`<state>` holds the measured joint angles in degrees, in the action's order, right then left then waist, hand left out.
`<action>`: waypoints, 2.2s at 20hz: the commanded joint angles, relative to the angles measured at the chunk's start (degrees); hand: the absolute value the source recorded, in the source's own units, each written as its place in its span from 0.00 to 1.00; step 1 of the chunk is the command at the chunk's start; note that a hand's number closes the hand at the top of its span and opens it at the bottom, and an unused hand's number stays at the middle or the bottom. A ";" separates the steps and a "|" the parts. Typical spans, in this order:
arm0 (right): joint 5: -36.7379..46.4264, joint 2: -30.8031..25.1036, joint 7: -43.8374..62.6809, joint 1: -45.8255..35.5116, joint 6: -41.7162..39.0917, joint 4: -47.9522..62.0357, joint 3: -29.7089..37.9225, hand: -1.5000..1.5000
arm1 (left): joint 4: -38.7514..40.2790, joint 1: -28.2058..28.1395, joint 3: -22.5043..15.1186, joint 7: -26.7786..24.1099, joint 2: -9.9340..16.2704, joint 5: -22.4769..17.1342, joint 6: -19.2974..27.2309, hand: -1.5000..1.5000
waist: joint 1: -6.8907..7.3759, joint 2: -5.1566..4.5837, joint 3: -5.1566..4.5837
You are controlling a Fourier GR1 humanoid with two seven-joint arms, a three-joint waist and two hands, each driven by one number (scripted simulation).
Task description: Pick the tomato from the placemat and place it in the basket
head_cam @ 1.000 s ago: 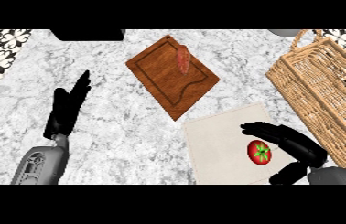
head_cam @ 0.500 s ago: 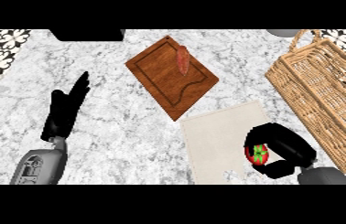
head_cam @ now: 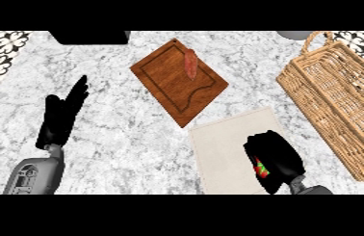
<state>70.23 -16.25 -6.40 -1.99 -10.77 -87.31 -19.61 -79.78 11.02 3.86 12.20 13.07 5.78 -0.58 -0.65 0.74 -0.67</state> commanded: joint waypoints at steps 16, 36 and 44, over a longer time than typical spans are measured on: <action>-25.22 16.11 23.16 10.64 -15.09 -48.52 1.10 1.00 | -1.89 -1.83 -0.54 0.31 -1.16 0.55 -0.04 0.50 | -0.06 -0.36 0.62; -44.01 3.44 58.00 -40.11 -36.03 -41.62 35.51 1.00 | 0.02 -1.68 1.45 -1.27 0.21 0.14 -0.89 0.50 | -0.18 -0.31 0.57; -42.34 -15.40 47.20 -45.04 -40.92 -22.43 42.38 1.00 | -2.29 -0.67 1.20 1.29 0.09 -0.29 -1.44 0.50 | 0.93 -0.78 0.64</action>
<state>29.74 -23.64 43.09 -43.60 -47.21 -118.67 17.52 -81.51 10.44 4.00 13.25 12.23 6.41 -1.18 -0.14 0.12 -0.07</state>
